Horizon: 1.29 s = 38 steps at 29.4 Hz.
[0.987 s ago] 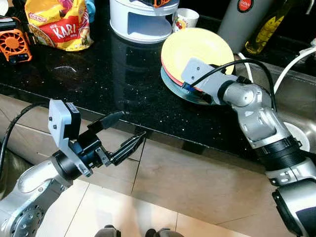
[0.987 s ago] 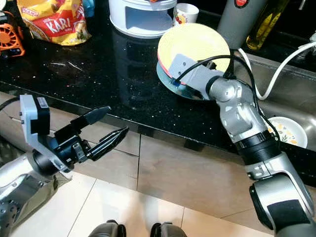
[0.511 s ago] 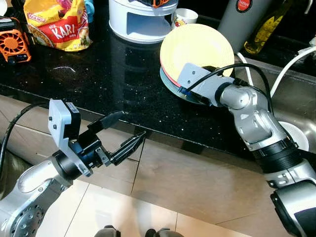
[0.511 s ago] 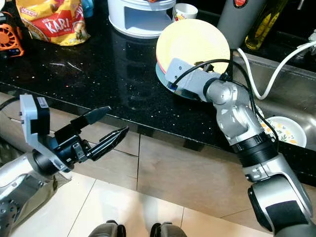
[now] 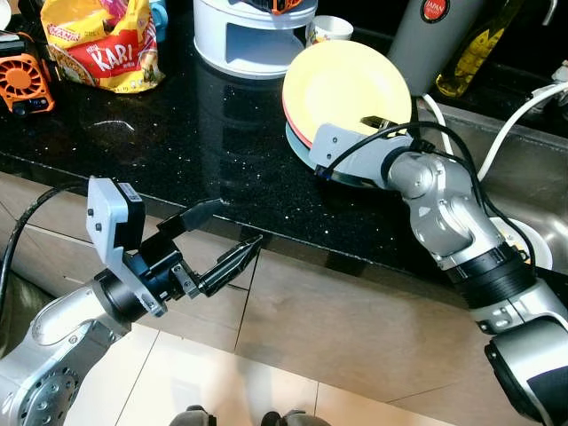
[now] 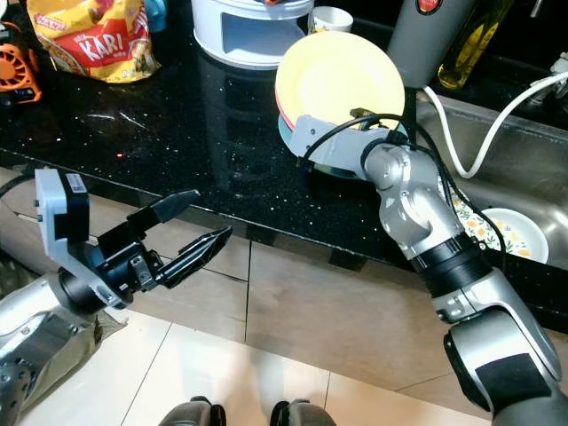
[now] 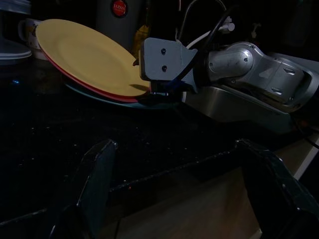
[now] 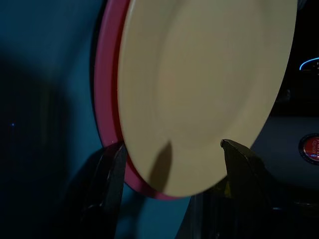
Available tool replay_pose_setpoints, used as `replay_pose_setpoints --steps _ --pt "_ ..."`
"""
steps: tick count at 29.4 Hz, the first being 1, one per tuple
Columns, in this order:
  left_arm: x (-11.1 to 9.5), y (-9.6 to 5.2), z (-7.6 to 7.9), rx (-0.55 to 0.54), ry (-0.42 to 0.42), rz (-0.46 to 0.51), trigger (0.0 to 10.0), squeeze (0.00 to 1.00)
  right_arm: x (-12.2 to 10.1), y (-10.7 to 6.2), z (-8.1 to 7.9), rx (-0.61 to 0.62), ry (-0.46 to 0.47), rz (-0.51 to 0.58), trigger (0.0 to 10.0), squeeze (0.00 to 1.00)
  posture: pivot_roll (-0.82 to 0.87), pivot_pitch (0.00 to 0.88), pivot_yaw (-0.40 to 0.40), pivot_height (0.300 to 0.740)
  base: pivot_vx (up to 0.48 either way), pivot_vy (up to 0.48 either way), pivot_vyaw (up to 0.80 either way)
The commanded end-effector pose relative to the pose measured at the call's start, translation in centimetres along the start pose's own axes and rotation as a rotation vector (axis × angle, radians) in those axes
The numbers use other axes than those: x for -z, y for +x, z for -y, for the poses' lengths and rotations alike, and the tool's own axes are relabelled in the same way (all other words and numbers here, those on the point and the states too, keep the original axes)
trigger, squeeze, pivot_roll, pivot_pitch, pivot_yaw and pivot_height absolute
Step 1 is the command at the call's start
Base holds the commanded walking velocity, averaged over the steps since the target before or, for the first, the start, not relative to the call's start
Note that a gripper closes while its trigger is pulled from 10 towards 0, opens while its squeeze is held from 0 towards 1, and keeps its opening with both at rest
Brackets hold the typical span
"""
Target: Kitchen organization
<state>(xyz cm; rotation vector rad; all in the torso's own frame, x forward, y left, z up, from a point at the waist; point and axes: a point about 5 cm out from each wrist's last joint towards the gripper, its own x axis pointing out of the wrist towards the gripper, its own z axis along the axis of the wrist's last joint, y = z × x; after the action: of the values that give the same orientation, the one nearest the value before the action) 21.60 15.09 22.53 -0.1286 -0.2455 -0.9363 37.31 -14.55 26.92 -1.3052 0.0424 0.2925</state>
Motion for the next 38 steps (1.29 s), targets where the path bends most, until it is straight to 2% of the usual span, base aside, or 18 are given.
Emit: replay_pose_setpoints --steps 1,2,3,4,5,12,22,26,28,31,33,36,38 --pt "0.0 0.1 0.2 0.015 -0.008 0.005 10.0 0.0 1.4 0.5 -2.3 -0.117 0.009 -0.067 8.5 0.0 0.12 0.137 -0.1 0.74 0.0 0.0 0.0" --pt "0.0 0.1 0.2 0.015 -0.009 0.005 10.0 0.0 1.4 0.5 -2.4 -0.125 0.008 -0.066 8.5 0.0 0.12 0.137 -0.1 0.74 0.0 0.0 0.0" --pt "0.1 0.1 0.2 0.016 -0.009 0.004 10.0 0.0 1.3 0.5 -2.6 -0.136 0.006 -0.062 4.2 0.0 0.12 0.138 -0.102 0.74 0.0 0.0 0.0" --pt "0.1 0.1 0.2 0.017 -0.009 0.004 10.0 0.0 1.2 0.5 -2.8 -0.146 0.004 -0.056 3.5 0.0 0.12 0.138 -0.102 0.74 0.0 0.0 0.0" --pt "0.1 0.1 0.2 0.017 -0.009 0.003 10.0 0.0 1.0 0.5 -2.9 -0.154 -0.002 -0.045 0.0 0.0 0.12 0.137 -0.102 0.74 0.0 0.0 0.0" --pt "0.0 0.0 0.2 0.018 -0.006 0.0 10.0 0.0 0.0 0.8 -3.5 -0.153 -0.002 0.027 0.0 0.0 0.13 0.133 -0.101 0.74 0.0 0.0 0.0" --pt "0.0 0.0 0.2 0.02 -0.005 0.001 10.0 0.0 -0.4 0.9 -3.3 -0.114 0.004 0.052 0.0 0.0 0.13 0.128 -0.105 0.74 0.0 0.0 0.0" --pt "0.0 0.1 0.2 0.02 -0.004 0.001 10.0 0.0 -0.5 0.9 -3.0 -0.054 0.01 0.07 0.0 0.0 0.13 0.128 -0.101 0.74 0.0 0.0 0.0" --pt "0.0 0.1 0.2 0.023 -0.002 0.001 10.0 0.0 -0.7 0.9 -2.3 0.025 0.016 0.092 0.0 0.0 0.13 0.128 -0.096 0.74 0.0 0.0 0.0" --pt "0.0 0.2 0.2 0.025 -0.002 0.001 10.0 0.0 -0.8 0.8 -1.8 0.069 0.021 0.105 0.0 0.0 0.13 0.128 -0.094 0.74 0.0 0.0 0.0" --pt "0.0 0.2 0.2 0.03 0.0 -0.001 10.0 0.0 -1.0 0.5 -0.5 0.17 0.043 0.136 0.0 0.0 0.12 0.127 -0.091 0.74 0.0 0.0 0.0" --pt "-0.1 0.3 0.1 0.031 0.001 -0.001 10.0 0.0 -1.1 0.3 0.2 0.229 0.049 0.153 0.0 0.0 0.13 0.127 -0.088 0.74 0.0 0.0 0.0" --pt "-0.1 0.3 0.0 0.033 0.004 -0.001 10.0 0.0 -1.4 -0.2 1.4 0.32 0.109 0.203 0.0 0.0 0.13 0.125 -0.087 0.74 0.0 0.0 0.0"
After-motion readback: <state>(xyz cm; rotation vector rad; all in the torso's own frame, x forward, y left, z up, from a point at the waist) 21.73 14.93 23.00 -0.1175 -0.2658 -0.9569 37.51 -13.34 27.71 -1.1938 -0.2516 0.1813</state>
